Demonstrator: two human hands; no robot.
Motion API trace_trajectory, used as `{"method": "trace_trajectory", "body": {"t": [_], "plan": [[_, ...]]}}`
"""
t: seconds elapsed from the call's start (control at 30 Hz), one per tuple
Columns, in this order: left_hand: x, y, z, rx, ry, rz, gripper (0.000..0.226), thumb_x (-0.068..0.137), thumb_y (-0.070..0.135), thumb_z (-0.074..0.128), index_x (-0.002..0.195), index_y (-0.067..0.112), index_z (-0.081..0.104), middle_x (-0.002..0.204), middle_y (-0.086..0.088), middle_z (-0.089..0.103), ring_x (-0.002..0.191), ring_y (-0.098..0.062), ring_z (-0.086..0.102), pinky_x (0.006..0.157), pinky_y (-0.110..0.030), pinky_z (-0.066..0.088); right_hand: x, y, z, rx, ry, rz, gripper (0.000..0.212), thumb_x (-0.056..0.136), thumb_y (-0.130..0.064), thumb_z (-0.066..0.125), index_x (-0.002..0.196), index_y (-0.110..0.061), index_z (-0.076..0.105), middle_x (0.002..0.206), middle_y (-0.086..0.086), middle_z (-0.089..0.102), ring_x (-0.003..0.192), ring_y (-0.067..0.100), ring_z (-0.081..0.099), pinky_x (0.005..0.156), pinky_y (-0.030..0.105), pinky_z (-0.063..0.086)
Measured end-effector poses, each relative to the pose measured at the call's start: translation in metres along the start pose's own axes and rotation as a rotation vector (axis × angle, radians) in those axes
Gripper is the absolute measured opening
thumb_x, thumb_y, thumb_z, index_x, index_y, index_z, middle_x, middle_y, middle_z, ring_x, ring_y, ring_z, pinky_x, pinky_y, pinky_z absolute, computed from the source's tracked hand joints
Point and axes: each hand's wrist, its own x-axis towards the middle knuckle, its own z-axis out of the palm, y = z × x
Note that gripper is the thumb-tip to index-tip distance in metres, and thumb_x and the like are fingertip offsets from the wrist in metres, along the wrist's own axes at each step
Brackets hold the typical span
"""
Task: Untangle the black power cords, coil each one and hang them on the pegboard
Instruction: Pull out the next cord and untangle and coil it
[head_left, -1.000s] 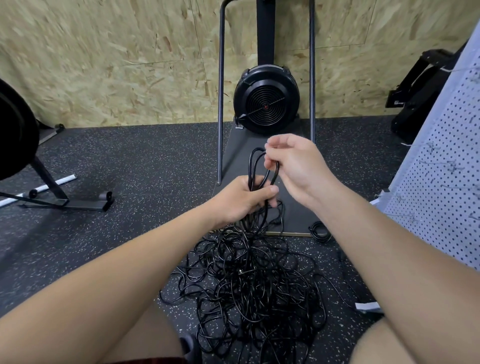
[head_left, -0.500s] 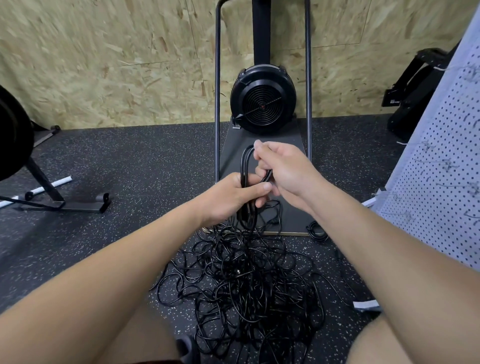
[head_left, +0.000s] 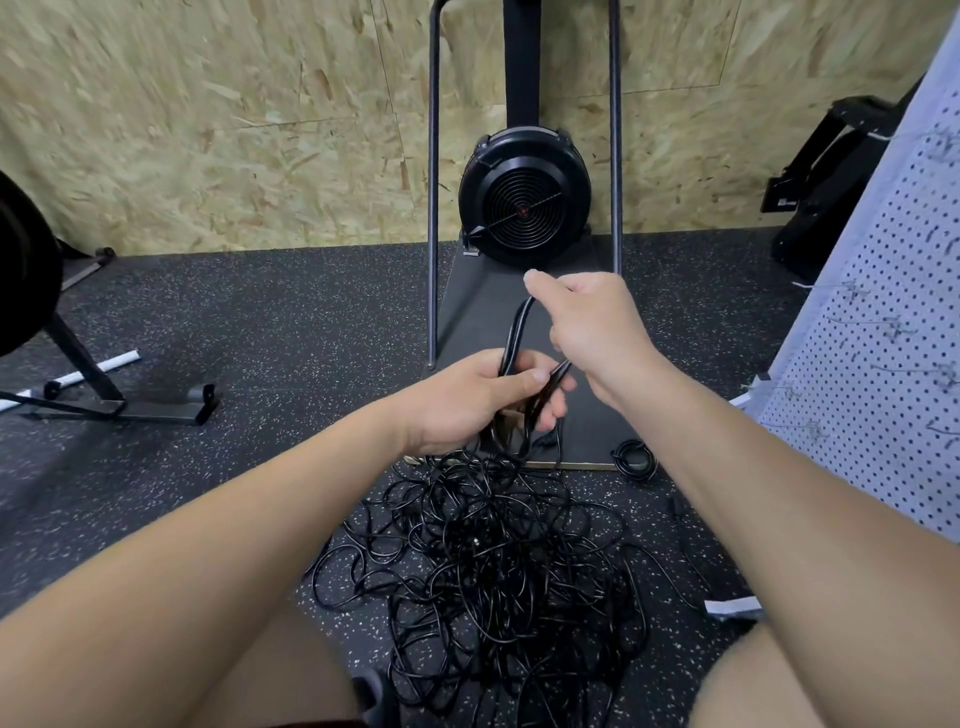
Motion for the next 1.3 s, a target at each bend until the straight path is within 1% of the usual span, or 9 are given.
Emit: {"method": "trace_trajectory", "body": {"t": [0.27, 0.37, 0.47, 0.57, 0.67, 0.83, 1.0, 1.17, 1.3], "plan": [[0.0, -0.009, -0.001, -0.016, -0.028, 0.01, 0.021, 0.12, 0.02, 0.045, 0.113, 0.005, 0.058, 0.076, -0.013, 0.05, 0.075, -0.026, 0.05, 0.081, -0.05, 0.045, 0.0, 0.011, 0.003, 0.037, -0.122, -0.017, 0.056, 0.102, -0.056, 0.065, 0.068, -0.02, 0.04, 0.065, 0.008, 0.032, 0.064, 0.022, 0.035, 0.072, 0.041, 0.035], [0.004, -0.016, -0.002, -0.17, 0.037, 0.001, 0.017, 0.119, 0.018, 0.045, 0.112, 0.006, 0.055, 0.072, -0.006, 0.043, 0.073, -0.025, 0.055, 0.104, -0.061, 0.054, 0.0, 0.012, -0.001, 0.098, -0.187, -0.023, 0.053, 0.107, -0.061, 0.057, 0.078, -0.017, 0.058, 0.067, 0.006, 0.051, 0.069, 0.023, 0.054, 0.08, 0.04, 0.047], [0.005, -0.016, -0.009, -0.23, 0.151, 0.034, 0.015, 0.12, 0.019, 0.044, 0.114, 0.008, 0.052, 0.072, -0.002, 0.039, 0.061, -0.016, 0.041, 0.077, -0.039, 0.059, 0.003, 0.02, -0.002, 0.254, -0.228, 0.151, 0.061, 0.114, -0.06, 0.042, 0.109, -0.008, 0.074, 0.094, 0.009, 0.08, 0.088, 0.023, 0.077, 0.093, 0.046, 0.062], [0.007, -0.012, -0.015, -0.323, 0.232, 0.033, 0.018, 0.119, 0.021, 0.044, 0.108, 0.01, 0.054, 0.073, 0.001, 0.035, 0.059, -0.013, 0.026, 0.062, -0.028, 0.041, 0.002, 0.044, -0.001, 0.034, -0.389, 0.24, 0.023, 0.113, -0.02, 0.053, 0.12, -0.012, 0.073, 0.108, 0.007, 0.083, 0.103, 0.028, 0.081, 0.102, 0.048, 0.061], [0.009, -0.01, -0.022, -0.436, 0.221, 0.04, 0.019, 0.117, 0.02, 0.047, 0.102, 0.014, 0.057, 0.075, 0.0, 0.03, 0.062, -0.015, 0.019, 0.062, -0.029, 0.032, -0.008, 0.066, 0.005, -0.288, -0.74, 0.203, 0.051, 0.096, 0.01, 0.063, 0.137, -0.021, 0.066, 0.127, -0.002, 0.076, 0.123, 0.021, 0.071, 0.105, 0.039, 0.056], [0.012, -0.009, -0.025, -0.478, 0.303, 0.013, 0.025, 0.112, 0.02, 0.049, 0.089, 0.019, 0.057, 0.079, 0.0, 0.017, 0.065, -0.015, 0.011, 0.062, -0.032, 0.014, -0.022, 0.075, 0.021, -0.462, -0.959, 0.105, 0.091, 0.096, -0.017, 0.082, 0.17, -0.023, 0.031, 0.171, -0.011, 0.038, 0.158, 0.01, 0.035, 0.126, 0.028, 0.029], [0.015, -0.015, -0.032, -0.446, 0.497, 0.014, 0.032, 0.116, 0.021, 0.045, 0.085, 0.021, 0.051, 0.075, 0.003, 0.015, 0.062, -0.015, 0.011, 0.052, -0.026, 0.018, -0.024, 0.085, 0.03, -0.378, -1.002, 0.135, 0.03, 0.096, -0.017, 0.081, 0.123, -0.018, 0.068, 0.101, -0.012, 0.074, 0.08, 0.0, 0.062, 0.084, 0.029, 0.049], [0.009, -0.018, -0.051, -0.374, 0.635, 0.012, 0.033, 0.115, 0.016, 0.045, 0.083, 0.02, 0.048, 0.069, 0.005, 0.023, 0.058, -0.013, 0.015, 0.053, -0.028, 0.017, -0.016, 0.069, 0.017, -0.443, -0.759, 0.137, 0.016, 0.094, -0.024, 0.084, 0.101, -0.011, 0.077, 0.075, 0.003, 0.072, 0.064, 0.012, 0.057, 0.06, 0.023, 0.045], [0.004, -0.011, -0.065, -0.298, 0.71, 0.007, 0.03, 0.114, 0.012, 0.046, 0.085, 0.019, 0.051, 0.067, 0.005, 0.029, 0.057, -0.013, 0.02, 0.056, -0.031, 0.015, -0.015, 0.037, 0.008, -0.215, -0.622, -0.002, 0.011, 0.097, -0.028, 0.083, 0.096, -0.018, 0.083, 0.082, 0.015, 0.075, 0.07, 0.014, 0.057, 0.073, 0.031, 0.048]]}}
